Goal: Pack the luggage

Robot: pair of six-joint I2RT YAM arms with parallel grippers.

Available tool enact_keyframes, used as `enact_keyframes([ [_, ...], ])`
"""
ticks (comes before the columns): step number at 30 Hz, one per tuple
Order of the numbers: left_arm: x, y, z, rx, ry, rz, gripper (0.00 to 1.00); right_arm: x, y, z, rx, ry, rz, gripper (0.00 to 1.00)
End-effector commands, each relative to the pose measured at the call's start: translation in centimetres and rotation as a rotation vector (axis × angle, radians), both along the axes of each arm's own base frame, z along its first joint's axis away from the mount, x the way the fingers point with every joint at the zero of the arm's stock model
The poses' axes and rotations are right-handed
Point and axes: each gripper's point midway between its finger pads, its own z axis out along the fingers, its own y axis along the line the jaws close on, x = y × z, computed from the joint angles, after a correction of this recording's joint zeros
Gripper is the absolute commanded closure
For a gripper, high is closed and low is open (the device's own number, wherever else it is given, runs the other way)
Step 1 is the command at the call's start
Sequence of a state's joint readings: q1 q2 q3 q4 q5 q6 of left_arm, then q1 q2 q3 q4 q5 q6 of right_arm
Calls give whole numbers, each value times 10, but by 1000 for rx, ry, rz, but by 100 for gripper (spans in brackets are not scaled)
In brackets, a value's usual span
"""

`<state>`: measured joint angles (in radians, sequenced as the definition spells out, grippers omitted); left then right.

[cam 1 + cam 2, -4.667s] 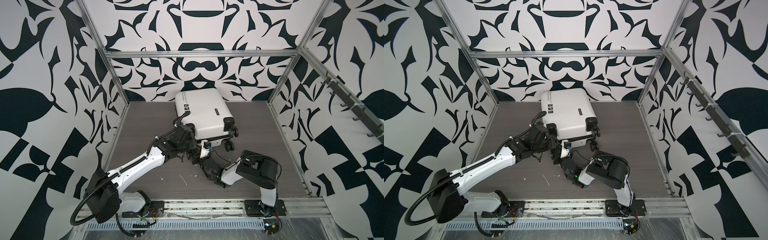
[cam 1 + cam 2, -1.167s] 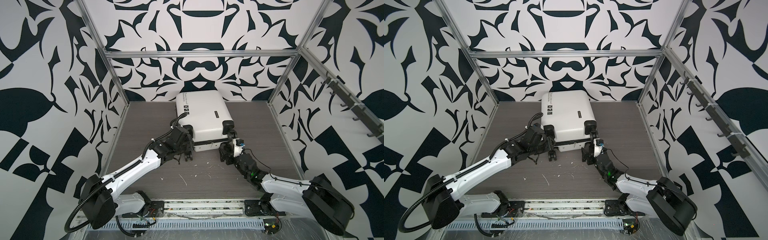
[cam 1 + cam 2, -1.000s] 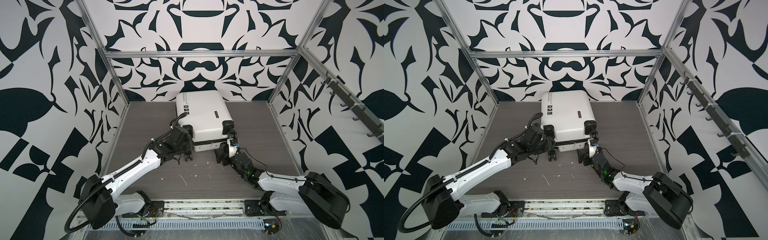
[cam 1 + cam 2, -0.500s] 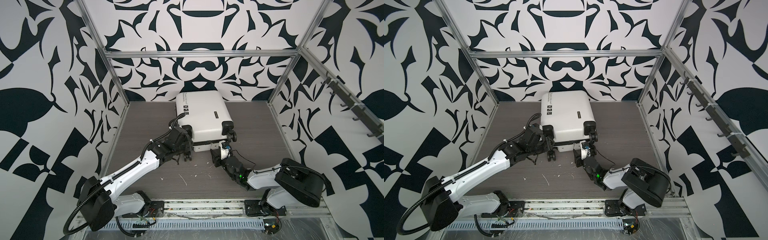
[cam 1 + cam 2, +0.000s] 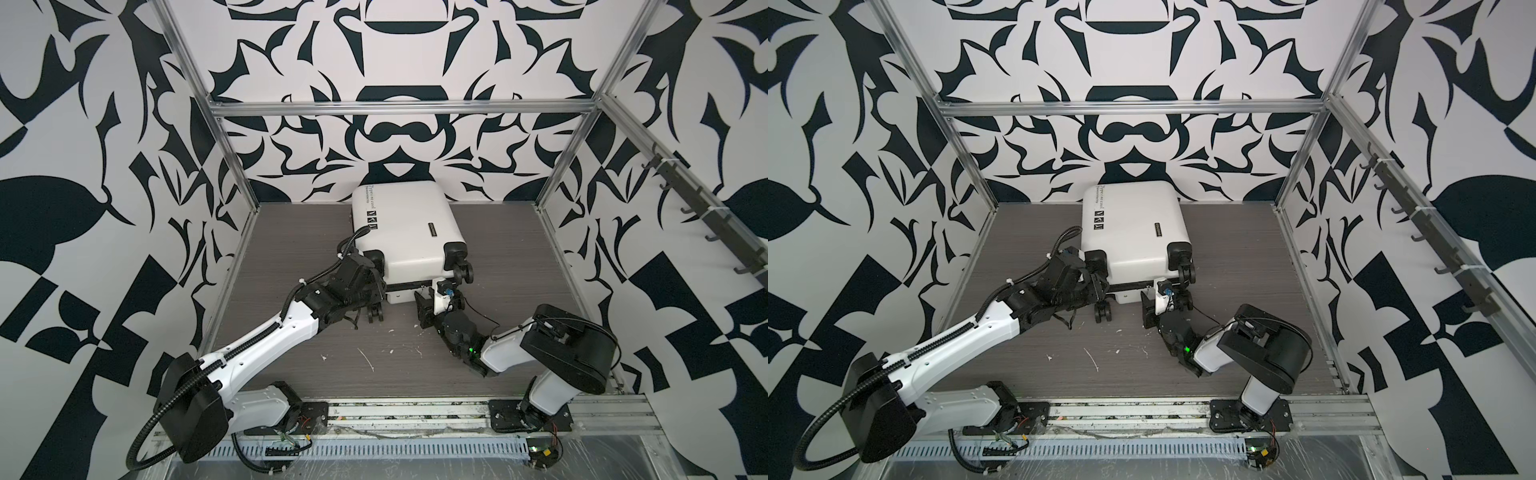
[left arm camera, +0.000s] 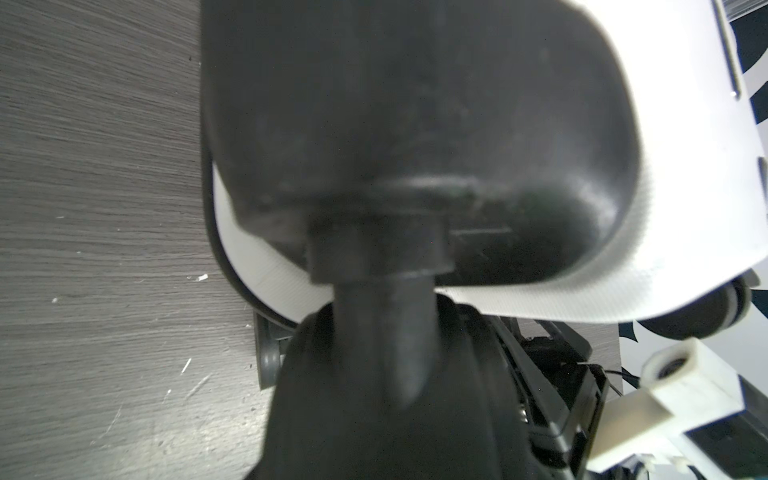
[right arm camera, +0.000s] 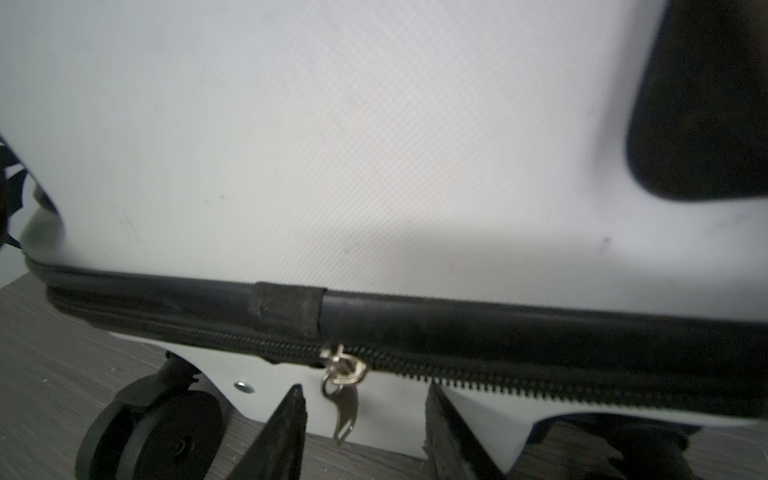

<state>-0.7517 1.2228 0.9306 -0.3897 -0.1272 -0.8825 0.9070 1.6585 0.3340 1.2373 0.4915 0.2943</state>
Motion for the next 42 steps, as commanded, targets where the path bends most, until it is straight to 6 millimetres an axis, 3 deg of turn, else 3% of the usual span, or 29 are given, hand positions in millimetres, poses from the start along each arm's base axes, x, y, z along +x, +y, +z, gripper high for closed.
enact_keyframes([
  [1,-4,2,8,-16,-19,-14,100,13,2,31,97,-82,-53,56],
  [8,-4,2,6,-14,-14,-15,100,16,1,38,101,-110,-69,64],
  [19,-4,3,7,-14,-13,-9,100,16,-9,37,78,-119,-107,100],
  [34,-3,10,10,6,-15,13,100,8,-73,31,55,-112,-267,100],
  [42,-3,14,8,16,-8,22,100,10,-118,28,106,-97,-365,100],
])
